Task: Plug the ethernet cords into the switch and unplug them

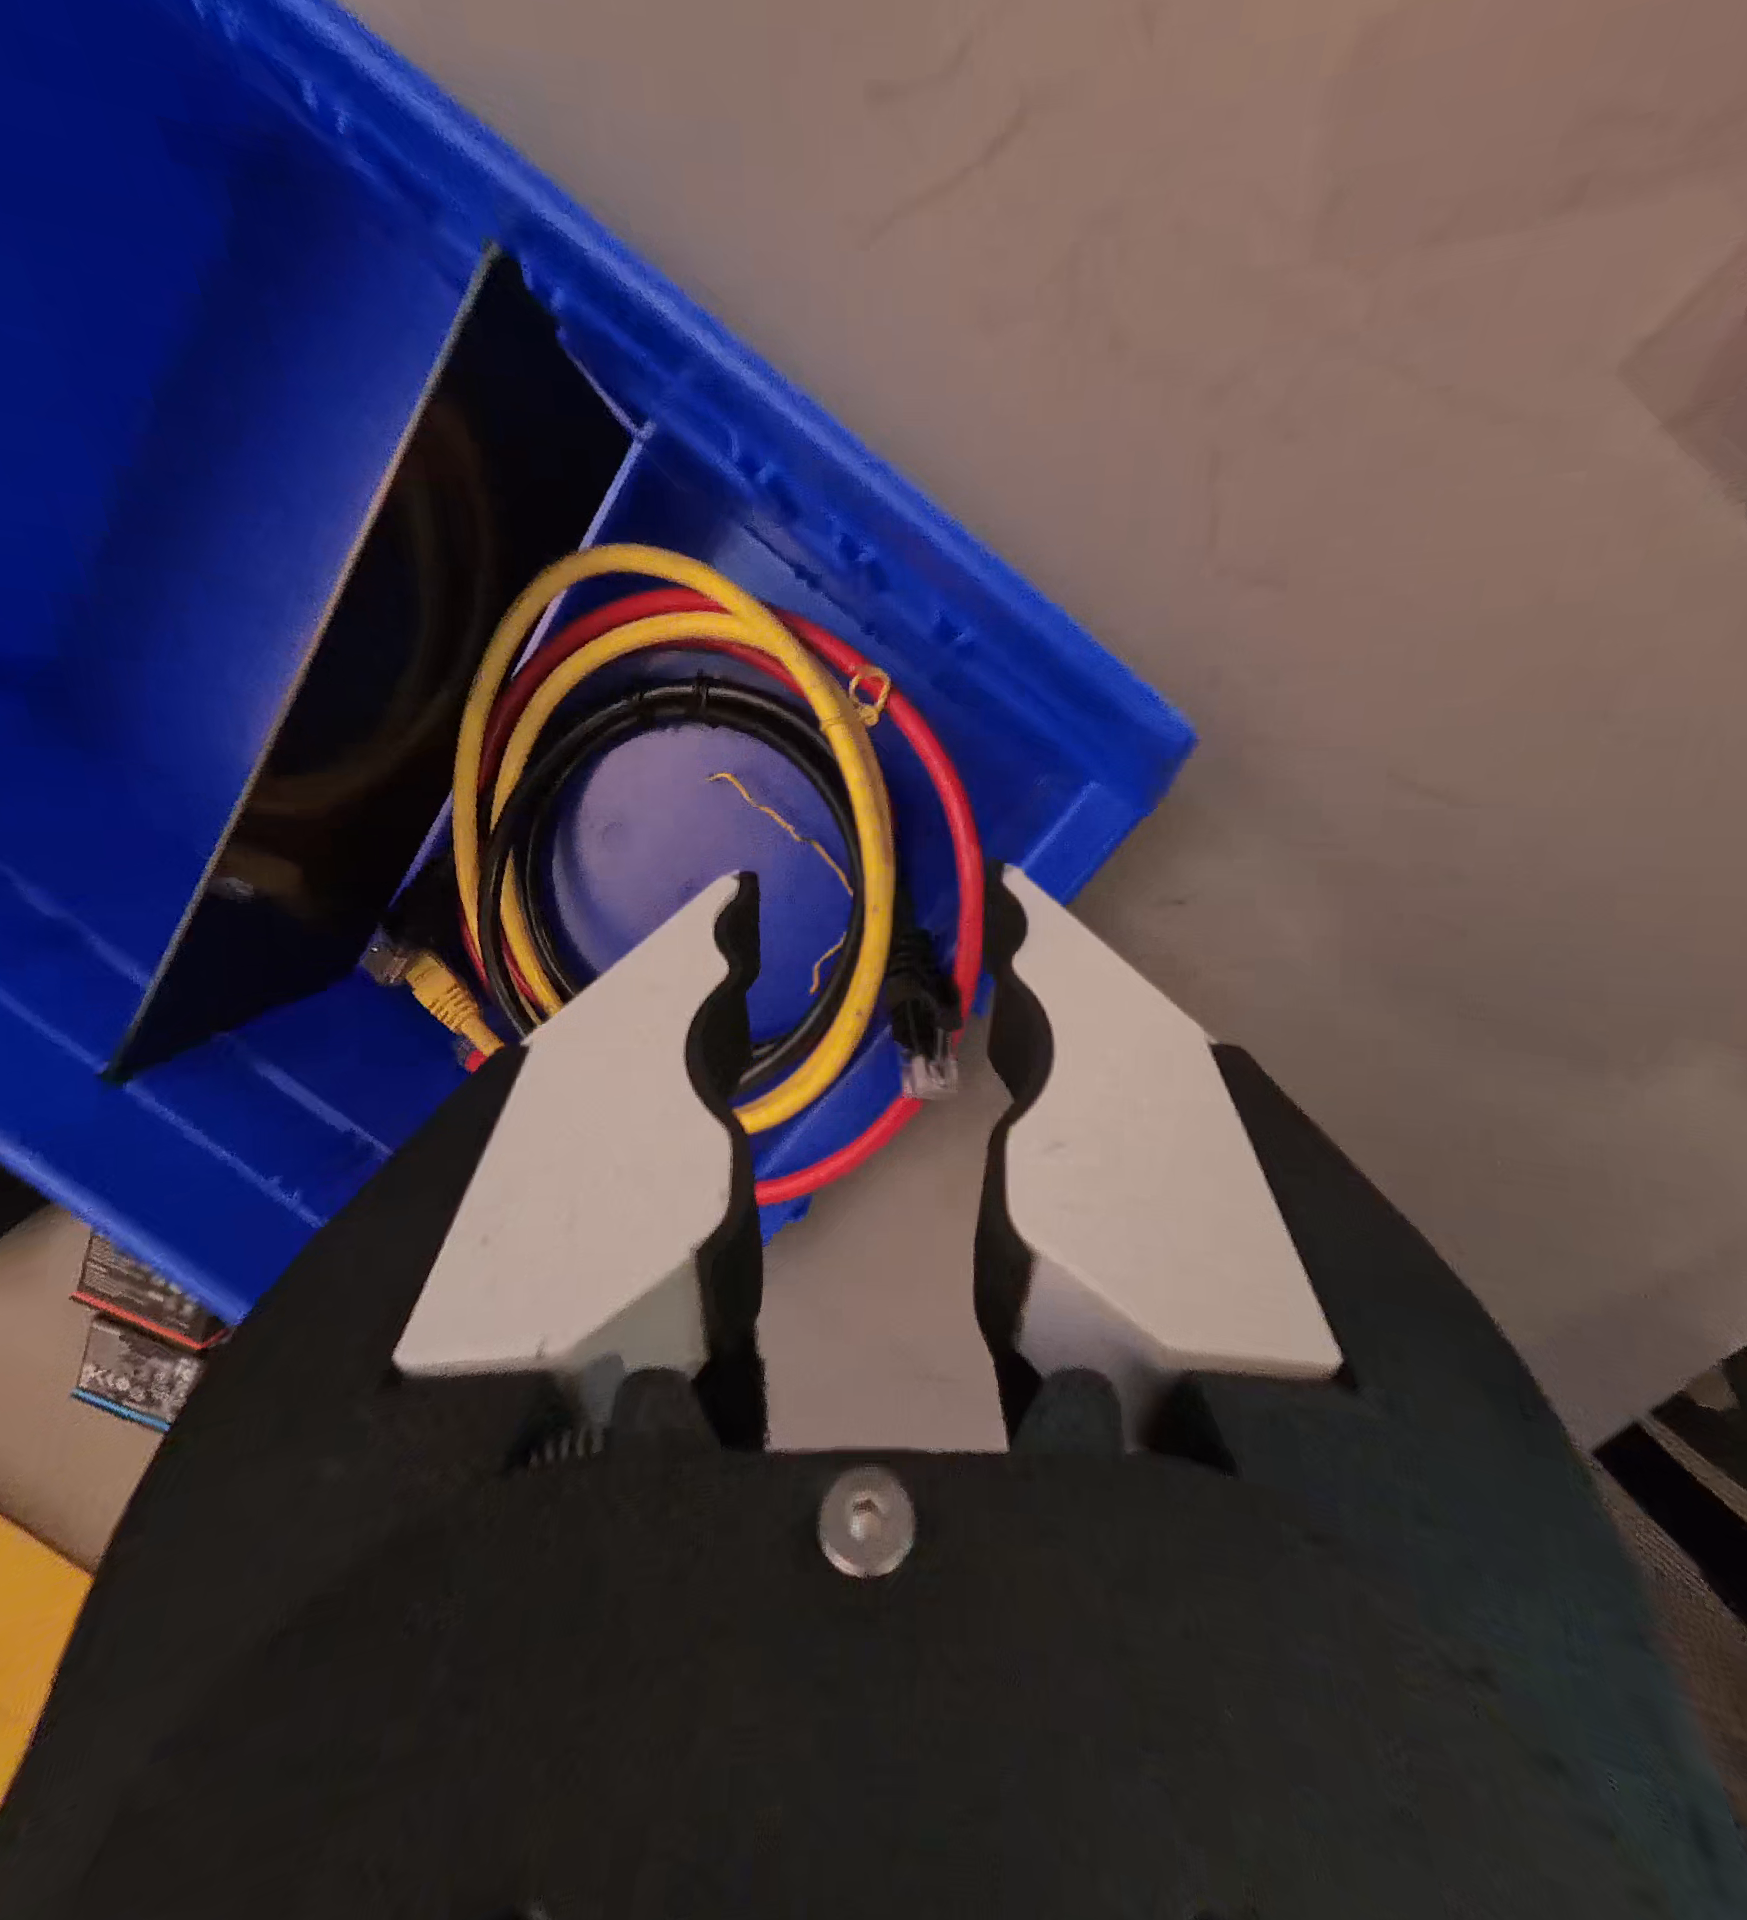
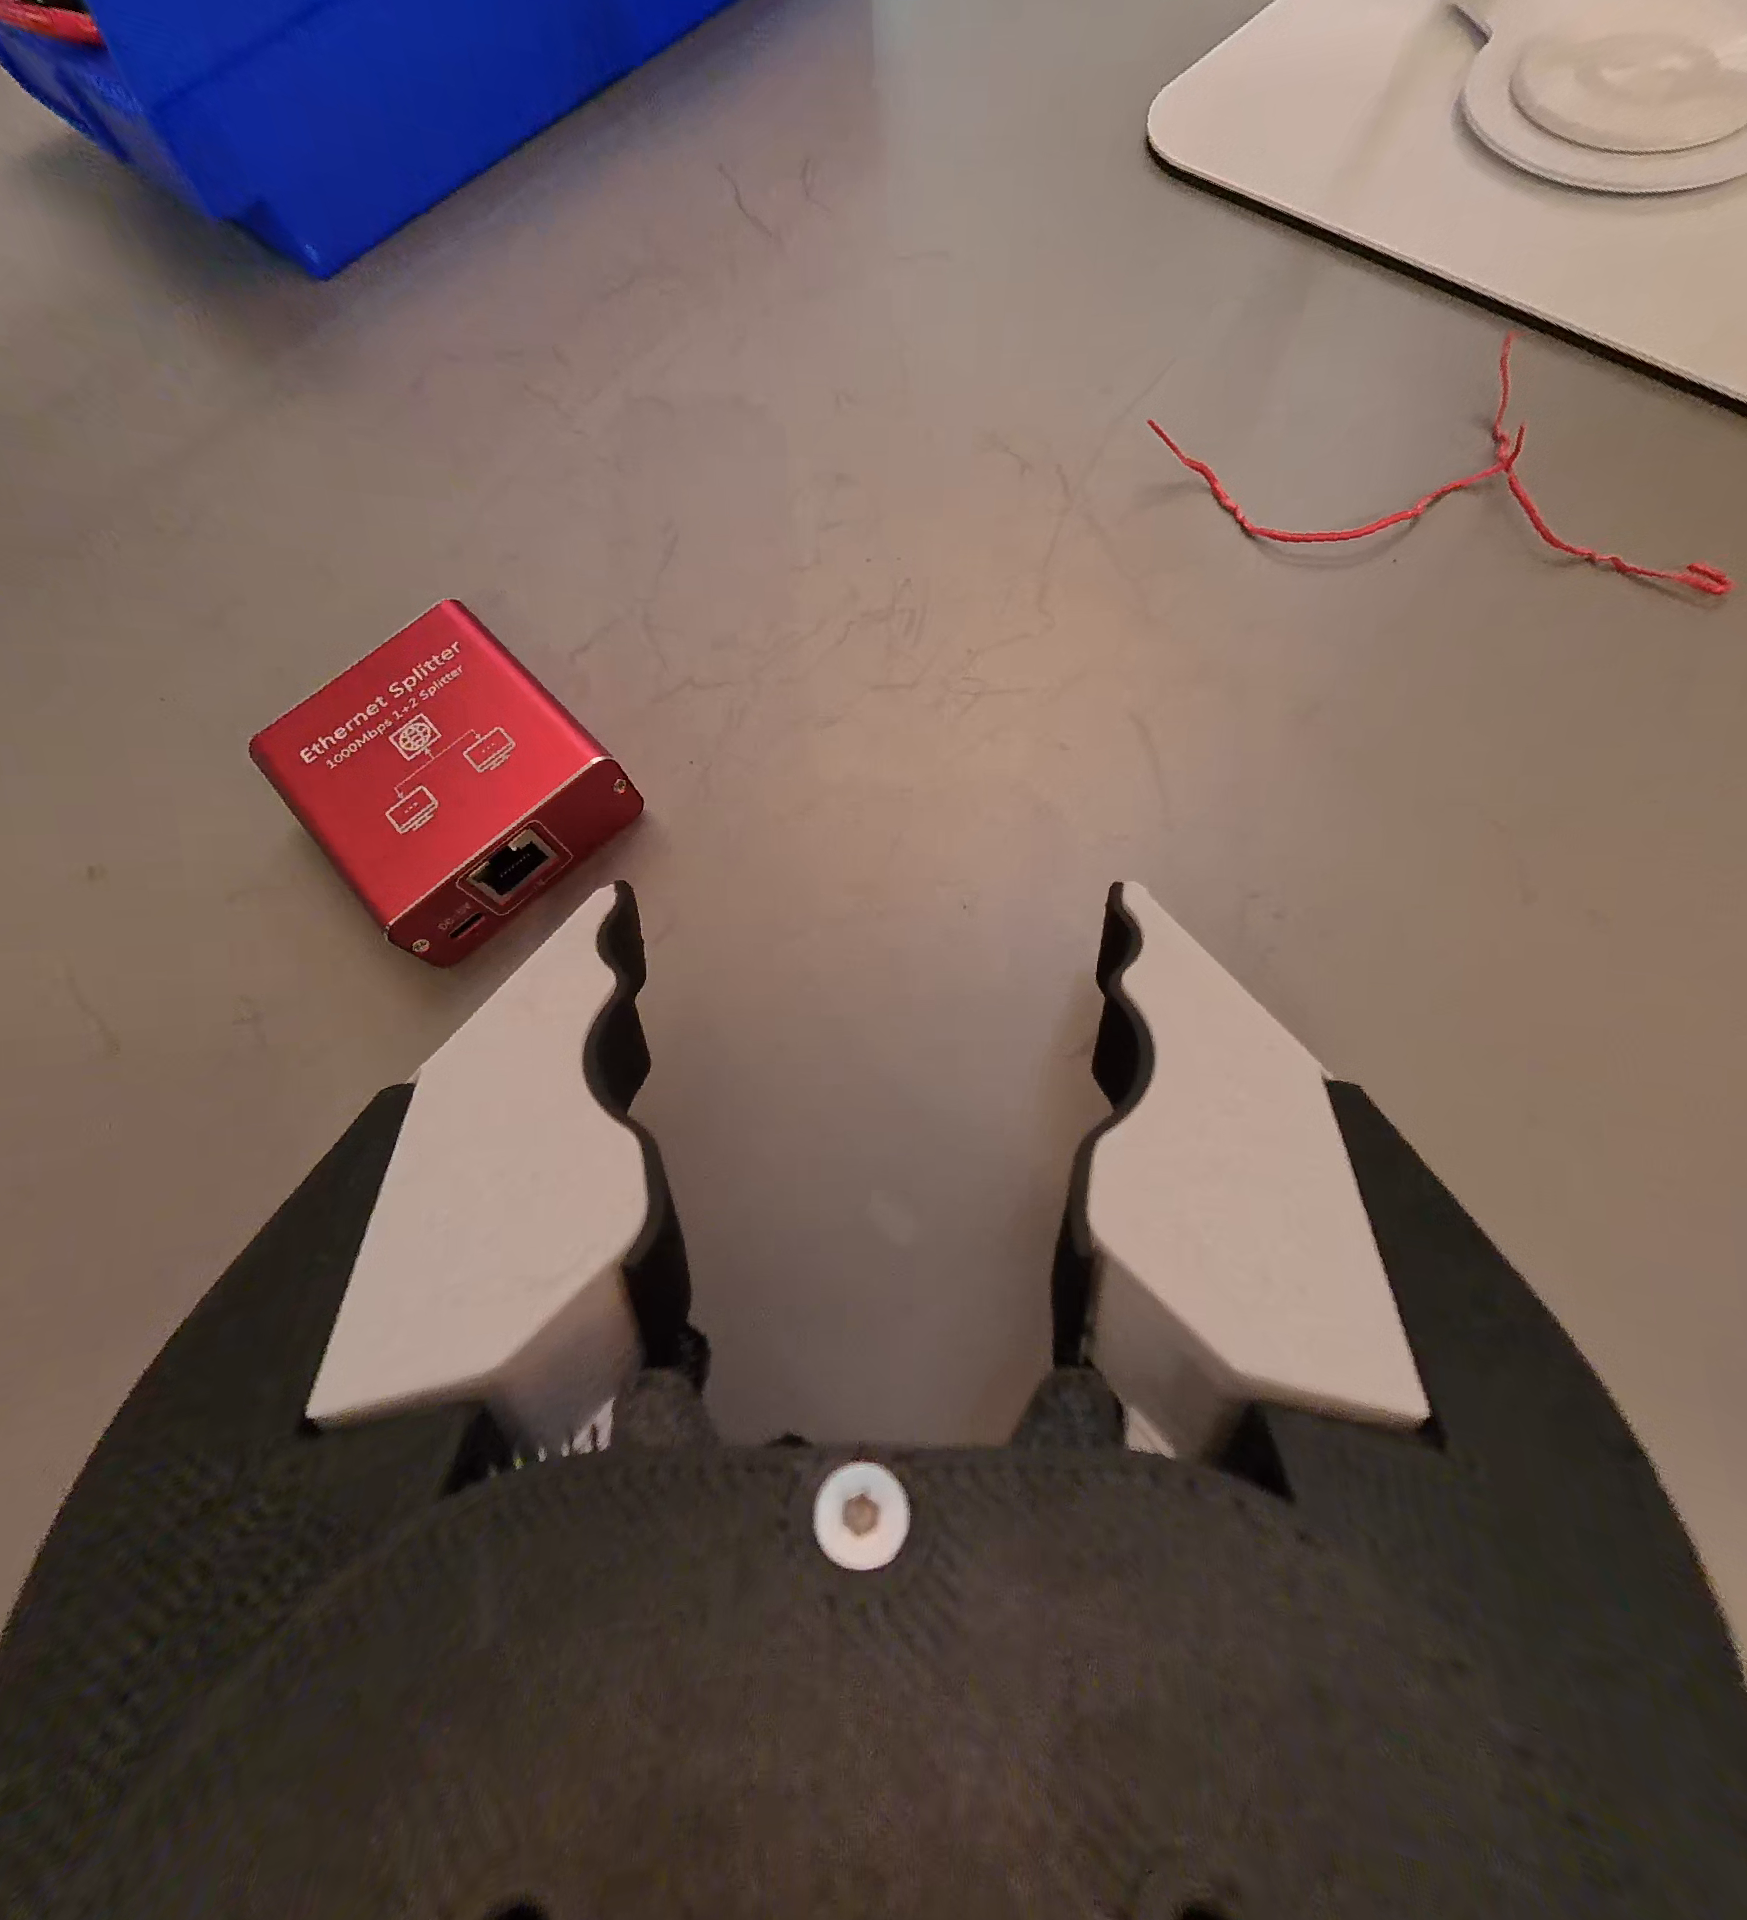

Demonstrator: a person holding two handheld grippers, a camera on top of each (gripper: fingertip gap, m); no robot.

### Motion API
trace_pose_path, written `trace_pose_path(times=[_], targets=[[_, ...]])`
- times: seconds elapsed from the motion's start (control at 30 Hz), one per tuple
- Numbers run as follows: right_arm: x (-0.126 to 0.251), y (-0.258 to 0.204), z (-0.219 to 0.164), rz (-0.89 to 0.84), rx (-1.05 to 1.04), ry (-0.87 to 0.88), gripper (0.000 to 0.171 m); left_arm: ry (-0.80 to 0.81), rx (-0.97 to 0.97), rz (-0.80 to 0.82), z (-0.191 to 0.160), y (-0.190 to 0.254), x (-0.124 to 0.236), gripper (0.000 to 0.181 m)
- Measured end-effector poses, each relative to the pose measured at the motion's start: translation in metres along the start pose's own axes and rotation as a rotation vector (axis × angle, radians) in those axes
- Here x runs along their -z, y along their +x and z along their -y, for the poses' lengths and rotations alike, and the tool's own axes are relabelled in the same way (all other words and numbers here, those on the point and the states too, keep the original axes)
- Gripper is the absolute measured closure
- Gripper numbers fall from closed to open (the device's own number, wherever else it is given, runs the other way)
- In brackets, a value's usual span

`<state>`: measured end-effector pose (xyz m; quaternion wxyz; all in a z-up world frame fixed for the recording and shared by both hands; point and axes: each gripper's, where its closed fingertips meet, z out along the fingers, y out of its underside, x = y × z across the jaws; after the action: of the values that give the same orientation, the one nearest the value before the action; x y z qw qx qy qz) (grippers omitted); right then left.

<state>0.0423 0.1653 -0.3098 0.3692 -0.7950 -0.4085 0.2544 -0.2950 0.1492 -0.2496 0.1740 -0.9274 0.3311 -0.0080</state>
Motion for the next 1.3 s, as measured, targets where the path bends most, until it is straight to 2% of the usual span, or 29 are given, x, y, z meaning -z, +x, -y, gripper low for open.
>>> trace_pose_path(times=[0.13,0.23,0.27,0.3,0.4,0.6,0.83,0.93,1.13,1.3], targets=[[0.0,0.0,0.0,0.004,-0.005,-0.003,0.085,-0.065,0.006,-0.038,-0.004,-0.002,-0.029,0.146],[-0.001,0.0,-0.001,0.008,-0.003,-0.008,0.085,-0.084,0.015,-0.074,-0.005,0.0,-0.043,0.161],[-0.001,-0.001,-0.001,0.009,-0.003,-0.009,0.085,-0.079,0.016,-0.092,-0.005,0.002,-0.045,0.172],[-0.001,-0.001,-0.001,0.01,-0.004,-0.01,0.086,-0.074,0.013,-0.096,-0.006,0.002,-0.046,0.176],[-0.001,-0.001,-0.001,0.015,-0.006,-0.012,0.086,-0.013,0.036,-0.105,0.0,-0.001,-0.039,0.177],[-0.001,-0.001,-0.001,0.023,-0.015,-0.011,0.086,0.203,0.138,-0.102,0.021,-0.025,0.006,0.179],[-0.001,-0.001,-0.002,0.021,-0.008,-0.014,0.086,0.573,0.35,-0.198,0.041,-0.061,0.065,0.178],[-0.001,-0.001,-0.002,0.02,-0.007,-0.015,0.086,0.677,0.383,-0.148,0.042,-0.076,0.087,0.178],[-0.002,-0.002,-0.003,0.022,-0.003,-0.022,0.086,0.708,0.27,0.069,0.053,-0.084,0.137,0.179],[-0.001,-0.002,-0.002,0.024,-0.006,-0.018,0.086,0.773,0.23,0.075,0.068,-0.078,0.172,0.178]])
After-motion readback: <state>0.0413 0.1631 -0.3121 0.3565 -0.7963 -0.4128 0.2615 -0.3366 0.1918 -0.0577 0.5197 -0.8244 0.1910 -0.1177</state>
